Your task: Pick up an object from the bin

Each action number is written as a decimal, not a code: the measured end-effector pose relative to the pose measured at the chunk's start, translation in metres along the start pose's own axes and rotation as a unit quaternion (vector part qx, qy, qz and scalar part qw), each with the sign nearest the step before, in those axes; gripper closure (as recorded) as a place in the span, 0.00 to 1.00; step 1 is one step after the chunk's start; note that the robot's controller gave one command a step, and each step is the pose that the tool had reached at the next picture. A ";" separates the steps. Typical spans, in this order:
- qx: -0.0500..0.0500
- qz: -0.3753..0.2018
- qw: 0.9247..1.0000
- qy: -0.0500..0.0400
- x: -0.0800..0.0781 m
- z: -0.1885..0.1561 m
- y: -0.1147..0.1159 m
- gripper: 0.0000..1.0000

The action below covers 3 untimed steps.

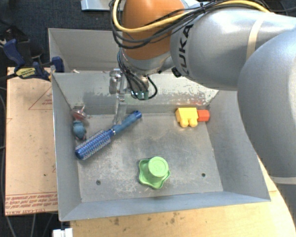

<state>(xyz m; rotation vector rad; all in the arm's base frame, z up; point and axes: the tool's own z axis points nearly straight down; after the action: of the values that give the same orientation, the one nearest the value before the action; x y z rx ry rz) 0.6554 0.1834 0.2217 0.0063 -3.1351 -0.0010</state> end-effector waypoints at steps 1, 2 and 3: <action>0.001 -0.029 1.000 0.002 0.063 0.121 -0.033 0.00; -0.001 -0.111 0.994 -0.004 0.029 0.153 0.026 0.00; 0.000 -0.109 0.994 -0.004 0.029 0.153 0.024 1.00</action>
Offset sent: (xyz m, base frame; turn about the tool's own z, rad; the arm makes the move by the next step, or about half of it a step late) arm -0.0607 -0.0322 -0.1154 -0.0594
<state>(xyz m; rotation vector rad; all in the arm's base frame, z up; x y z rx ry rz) 0.6251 0.2073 0.0692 0.3490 -3.1232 -0.0032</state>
